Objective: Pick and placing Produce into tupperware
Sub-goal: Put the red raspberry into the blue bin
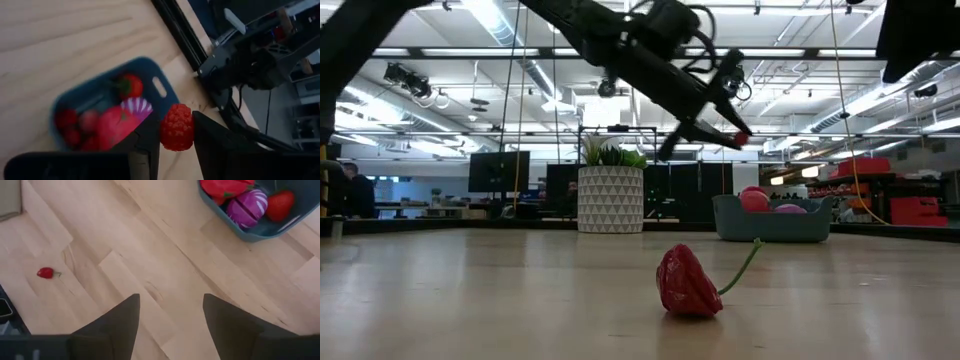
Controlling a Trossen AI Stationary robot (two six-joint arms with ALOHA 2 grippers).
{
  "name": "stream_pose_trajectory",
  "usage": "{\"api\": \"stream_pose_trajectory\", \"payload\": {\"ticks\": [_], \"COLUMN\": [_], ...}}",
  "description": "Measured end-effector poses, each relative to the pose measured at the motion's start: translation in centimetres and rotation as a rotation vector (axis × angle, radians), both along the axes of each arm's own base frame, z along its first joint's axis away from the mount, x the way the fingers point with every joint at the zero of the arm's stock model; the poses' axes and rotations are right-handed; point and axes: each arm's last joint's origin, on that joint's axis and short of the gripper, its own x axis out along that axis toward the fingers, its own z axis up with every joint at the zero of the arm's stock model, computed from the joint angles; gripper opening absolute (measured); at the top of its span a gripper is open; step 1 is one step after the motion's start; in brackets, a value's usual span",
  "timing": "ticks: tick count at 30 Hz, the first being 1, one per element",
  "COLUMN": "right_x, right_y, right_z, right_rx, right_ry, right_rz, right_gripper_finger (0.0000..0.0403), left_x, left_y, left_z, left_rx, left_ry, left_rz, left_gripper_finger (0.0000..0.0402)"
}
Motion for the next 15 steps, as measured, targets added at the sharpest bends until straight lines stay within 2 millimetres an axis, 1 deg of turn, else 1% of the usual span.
{"api": "stream_pose_trajectory", "payload": {"ticks": [4,7,10,15], "right_x": [0.0,0.1,0.1,0.2], "right_y": [0.0,-0.1,-0.1,-0.1], "right_z": [0.0,0.0,0.1,0.1], "right_rx": [-0.014,-0.021,-0.028,-0.033], "right_ry": [-0.012,-0.018,-0.036,-0.061], "right_rz": [-0.008,-0.012,-0.031,-0.067], "right_gripper_finger": [0.0227,0.0227,0.0227,0.0227], "left_x": [2.5,3.6,3.9,3.2], "left_y": [0.5,0.7,1.0,1.7], "left_z": [-0.7,-1.4,-1.6,-2.5], "left_rx": [0.082,0.147,0.208,0.312], "left_ry": [-0.009,0.014,0.045,0.188], "left_rz": [-0.039,-0.074,-0.103,-0.112], "left_gripper_finger": [0.0103,0.0102,0.0100,0.0105]}}
